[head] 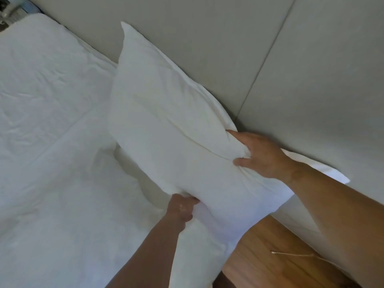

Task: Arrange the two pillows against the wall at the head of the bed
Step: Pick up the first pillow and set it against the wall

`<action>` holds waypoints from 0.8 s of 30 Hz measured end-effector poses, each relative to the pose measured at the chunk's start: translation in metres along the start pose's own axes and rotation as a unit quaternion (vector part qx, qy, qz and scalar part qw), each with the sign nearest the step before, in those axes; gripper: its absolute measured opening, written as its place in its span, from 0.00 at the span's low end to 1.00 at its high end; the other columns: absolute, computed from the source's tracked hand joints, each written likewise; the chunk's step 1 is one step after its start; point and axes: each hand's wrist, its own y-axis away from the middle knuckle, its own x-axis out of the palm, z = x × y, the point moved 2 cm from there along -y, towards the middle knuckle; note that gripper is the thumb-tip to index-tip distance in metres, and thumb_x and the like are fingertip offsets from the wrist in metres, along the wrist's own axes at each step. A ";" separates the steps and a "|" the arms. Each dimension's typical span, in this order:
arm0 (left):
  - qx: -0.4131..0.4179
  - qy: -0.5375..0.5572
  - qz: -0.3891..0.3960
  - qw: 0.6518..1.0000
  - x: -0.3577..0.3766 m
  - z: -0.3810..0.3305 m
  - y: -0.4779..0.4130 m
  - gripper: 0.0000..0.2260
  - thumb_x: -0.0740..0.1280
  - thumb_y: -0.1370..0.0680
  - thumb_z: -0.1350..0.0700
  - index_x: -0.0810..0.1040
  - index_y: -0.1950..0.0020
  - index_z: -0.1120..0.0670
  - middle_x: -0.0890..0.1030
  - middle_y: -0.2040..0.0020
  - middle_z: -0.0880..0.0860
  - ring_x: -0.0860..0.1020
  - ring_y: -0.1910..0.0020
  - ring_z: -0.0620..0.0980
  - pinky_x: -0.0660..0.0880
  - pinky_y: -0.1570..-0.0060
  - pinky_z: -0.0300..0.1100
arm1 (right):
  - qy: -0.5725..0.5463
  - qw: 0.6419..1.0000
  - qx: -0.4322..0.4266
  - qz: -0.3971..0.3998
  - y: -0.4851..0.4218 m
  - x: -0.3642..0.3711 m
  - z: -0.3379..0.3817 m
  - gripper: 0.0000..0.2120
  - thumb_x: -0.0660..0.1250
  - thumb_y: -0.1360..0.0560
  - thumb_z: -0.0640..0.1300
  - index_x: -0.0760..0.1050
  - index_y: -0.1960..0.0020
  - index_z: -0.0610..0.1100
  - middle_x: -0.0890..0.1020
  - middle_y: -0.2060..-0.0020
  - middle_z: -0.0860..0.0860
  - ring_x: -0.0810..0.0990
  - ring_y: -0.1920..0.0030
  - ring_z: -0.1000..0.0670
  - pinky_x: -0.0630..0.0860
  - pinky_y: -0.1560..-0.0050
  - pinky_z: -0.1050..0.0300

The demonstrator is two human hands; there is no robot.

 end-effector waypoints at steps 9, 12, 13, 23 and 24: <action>0.308 -0.525 -0.111 0.786 -0.074 -0.205 0.016 0.42 0.76 0.30 0.44 0.66 0.24 0.63 0.77 0.33 0.62 0.74 0.30 0.62 0.70 0.32 0.47 | 0.022 0.999 0.041 0.009 0.017 0.004 0.018 0.46 0.72 0.29 0.57 0.47 0.21 0.70 0.74 0.35 0.56 0.75 0.39 0.51 0.73 0.41 0.54; 0.458 -0.672 -0.079 0.576 -0.064 -0.290 0.022 0.49 0.76 0.27 0.43 0.51 0.15 0.53 0.58 0.16 0.55 0.57 0.18 0.57 0.59 0.21 0.46 | 0.046 0.998 0.041 0.004 0.025 0.005 0.032 0.45 0.70 0.27 0.58 0.43 0.22 0.72 0.74 0.33 0.54 0.74 0.35 0.49 0.68 0.37 0.56; 0.469 -0.726 -0.066 0.499 -0.056 -0.314 0.022 0.50 0.76 0.27 0.42 0.48 0.14 0.49 0.53 0.15 0.52 0.53 0.16 0.54 0.56 0.20 0.48 | 0.056 0.998 0.038 0.002 0.027 0.006 0.037 0.45 0.70 0.27 0.58 0.41 0.23 0.73 0.73 0.31 0.54 0.72 0.33 0.49 0.65 0.36 0.58; 0.321 -0.899 -0.060 0.294 -0.024 -0.378 -0.022 0.61 0.80 0.42 0.32 0.51 0.15 0.40 0.60 0.16 0.44 0.54 0.16 0.49 0.42 0.23 0.67 | -0.040 0.980 0.196 -0.016 0.072 0.010 0.035 0.58 0.78 0.39 0.65 0.48 0.18 0.60 0.70 0.26 0.57 0.71 0.30 0.52 0.66 0.35 0.62; 0.318 -0.899 -0.058 0.295 -0.028 -0.376 -0.025 0.60 0.80 0.42 0.32 0.53 0.16 0.41 0.64 0.18 0.44 0.59 0.18 0.50 0.48 0.24 0.65 | -0.014 0.973 0.231 -0.007 0.076 0.008 0.031 0.58 0.77 0.41 0.68 0.52 0.19 0.58 0.74 0.30 0.55 0.73 0.33 0.50 0.68 0.36 0.57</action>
